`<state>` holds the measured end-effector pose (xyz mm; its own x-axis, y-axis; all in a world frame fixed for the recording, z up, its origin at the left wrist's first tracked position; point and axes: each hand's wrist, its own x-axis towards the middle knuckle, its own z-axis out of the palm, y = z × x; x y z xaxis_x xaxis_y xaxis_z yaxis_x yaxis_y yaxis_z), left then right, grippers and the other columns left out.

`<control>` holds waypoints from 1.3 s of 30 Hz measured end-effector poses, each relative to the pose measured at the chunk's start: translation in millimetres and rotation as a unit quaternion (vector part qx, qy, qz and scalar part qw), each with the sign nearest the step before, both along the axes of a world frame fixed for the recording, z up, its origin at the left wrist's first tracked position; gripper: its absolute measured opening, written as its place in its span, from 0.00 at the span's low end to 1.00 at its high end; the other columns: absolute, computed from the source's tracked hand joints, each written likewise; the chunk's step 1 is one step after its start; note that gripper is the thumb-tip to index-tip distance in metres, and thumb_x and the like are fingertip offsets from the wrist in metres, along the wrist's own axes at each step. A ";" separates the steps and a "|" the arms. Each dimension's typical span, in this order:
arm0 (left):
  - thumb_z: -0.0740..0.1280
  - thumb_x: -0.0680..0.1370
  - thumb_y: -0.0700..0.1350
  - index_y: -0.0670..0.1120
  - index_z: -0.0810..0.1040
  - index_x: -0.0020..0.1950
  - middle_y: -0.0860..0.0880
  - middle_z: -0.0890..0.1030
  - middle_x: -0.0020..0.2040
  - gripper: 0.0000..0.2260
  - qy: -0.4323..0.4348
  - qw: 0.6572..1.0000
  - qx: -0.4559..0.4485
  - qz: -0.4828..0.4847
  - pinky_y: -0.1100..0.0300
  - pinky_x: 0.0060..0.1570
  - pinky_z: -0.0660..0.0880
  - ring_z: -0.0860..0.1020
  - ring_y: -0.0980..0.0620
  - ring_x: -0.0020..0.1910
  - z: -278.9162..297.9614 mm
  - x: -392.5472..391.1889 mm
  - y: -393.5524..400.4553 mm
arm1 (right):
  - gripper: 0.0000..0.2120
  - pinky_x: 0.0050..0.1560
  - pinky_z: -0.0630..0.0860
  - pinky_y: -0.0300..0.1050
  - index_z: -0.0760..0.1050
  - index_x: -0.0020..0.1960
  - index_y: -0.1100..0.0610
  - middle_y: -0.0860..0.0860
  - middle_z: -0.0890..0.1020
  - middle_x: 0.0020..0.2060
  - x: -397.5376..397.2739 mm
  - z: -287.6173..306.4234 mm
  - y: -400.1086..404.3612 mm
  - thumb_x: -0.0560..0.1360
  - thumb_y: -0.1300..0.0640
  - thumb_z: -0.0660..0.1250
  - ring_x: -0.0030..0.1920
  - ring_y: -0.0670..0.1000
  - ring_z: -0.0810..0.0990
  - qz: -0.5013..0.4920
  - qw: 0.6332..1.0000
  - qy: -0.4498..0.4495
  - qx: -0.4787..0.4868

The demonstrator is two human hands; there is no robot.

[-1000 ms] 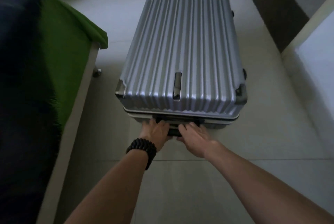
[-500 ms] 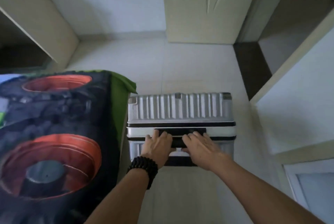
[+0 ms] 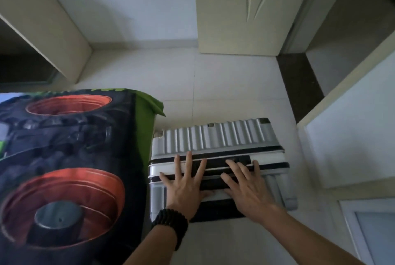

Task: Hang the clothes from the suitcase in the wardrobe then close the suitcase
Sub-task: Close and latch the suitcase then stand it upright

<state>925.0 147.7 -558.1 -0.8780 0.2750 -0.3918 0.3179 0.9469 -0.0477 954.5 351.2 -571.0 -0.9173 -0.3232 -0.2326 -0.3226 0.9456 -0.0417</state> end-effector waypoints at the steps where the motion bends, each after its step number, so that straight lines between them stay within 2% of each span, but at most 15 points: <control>1: 0.53 0.75 0.71 0.60 0.31 0.75 0.46 0.32 0.78 0.40 -0.002 1.000 0.004 0.009 0.22 0.63 0.52 0.34 0.36 0.76 -0.4 -9.2 -0.4 | 0.20 0.61 0.66 0.75 0.69 0.64 0.51 0.59 0.69 0.69 -12.1 -1.5 -2.5 0.77 0.44 0.53 0.63 0.60 0.73 0.001 1.000 0.005 0.000; 5: 0.54 0.74 0.71 0.64 0.32 0.75 0.49 0.33 0.78 0.39 -0.002 0.999 0.024 0.033 0.21 0.62 0.53 0.34 0.37 0.76 0.2 -54.9 4.0 | 0.20 0.63 0.65 0.74 0.66 0.68 0.50 0.59 0.67 0.71 -53.2 1.9 -1.3 0.78 0.46 0.60 0.67 0.61 0.71 -0.001 1.000 0.009 0.013; 8: 0.56 0.76 0.68 0.66 0.33 0.74 0.49 0.31 0.77 0.37 -0.013 0.997 0.033 0.072 0.21 0.60 0.57 0.36 0.33 0.75 -0.6 -88.9 13.3 | 0.23 0.68 0.55 0.74 0.59 0.74 0.49 0.55 0.55 0.78 -81.2 -0.6 -11.7 0.80 0.47 0.57 0.75 0.58 0.60 -0.043 0.999 0.004 0.028; 11: 0.58 0.78 0.63 0.66 0.35 0.75 0.48 0.28 0.76 0.35 -0.030 0.992 0.045 0.112 0.23 0.60 0.61 0.37 0.31 0.75 3.2 -112.4 14.6 | 0.25 0.69 0.49 0.75 0.52 0.76 0.46 0.53 0.46 0.79 -114.5 -5.8 -17.1 0.81 0.47 0.54 0.77 0.57 0.51 -0.051 0.998 0.002 0.026; 14: 0.63 0.75 0.65 0.66 0.37 0.75 0.49 0.28 0.76 0.40 -0.056 0.994 0.058 0.070 0.25 0.61 0.62 0.37 0.31 0.75 5.9 -142.9 -1.6 | 0.25 0.69 0.50 0.76 0.53 0.76 0.46 0.53 0.46 0.79 -146.6 -5.8 -20.3 0.81 0.47 0.55 0.77 0.57 0.51 -0.046 0.998 0.010 0.031; 17: 0.67 0.73 0.64 0.67 0.36 0.75 0.49 0.27 0.76 0.44 -0.089 0.993 0.057 0.052 0.26 0.63 0.62 0.37 0.33 0.75 9.4 -188.6 -13.1 | 0.25 0.70 0.48 0.75 0.49 0.77 0.45 0.52 0.42 0.79 -187.6 -6.4 -24.1 0.82 0.46 0.50 0.78 0.56 0.47 -0.052 0.998 -0.006 0.036; 24: 0.67 0.72 0.65 0.68 0.36 0.74 0.49 0.29 0.77 0.44 -0.061 0.996 0.034 0.062 0.27 0.63 0.63 0.39 0.34 0.76 3.4 -313.5 -22.4 | 0.25 0.69 0.42 0.75 0.43 0.77 0.42 0.49 0.36 0.78 -319.1 -11.9 -39.4 0.82 0.46 0.47 0.78 0.55 0.40 -0.065 0.997 -0.025 0.017; 31: 0.68 0.72 0.64 0.69 0.37 0.74 0.50 0.31 0.77 0.44 -0.051 0.996 0.033 0.069 0.29 0.63 0.66 0.39 0.35 0.77 1.2 -445.6 -37.9 | 0.26 0.69 0.41 0.76 0.41 0.77 0.42 0.49 0.35 0.77 -452.5 -13.0 -54.8 0.82 0.47 0.48 0.78 0.55 0.39 -0.054 0.998 -0.029 0.010; 39: 0.67 0.73 0.64 0.70 0.36 0.73 0.50 0.31 0.77 0.43 -0.035 0.994 0.032 0.097 0.30 0.63 0.67 0.39 0.36 0.77 -1.4 -637.4 -56.2 | 0.27 0.68 0.40 0.76 0.40 0.77 0.43 0.50 0.35 0.77 -653.4 -12.5 -71.9 0.82 0.49 0.49 0.77 0.56 0.38 -0.027 0.999 -0.023 0.013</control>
<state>287.5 91.5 -559.5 -0.8883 0.1290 -0.4408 0.1286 0.9912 0.0310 301.1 279.3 -583.5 -0.9214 -0.2676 -0.2819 -0.2700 0.9624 -0.0310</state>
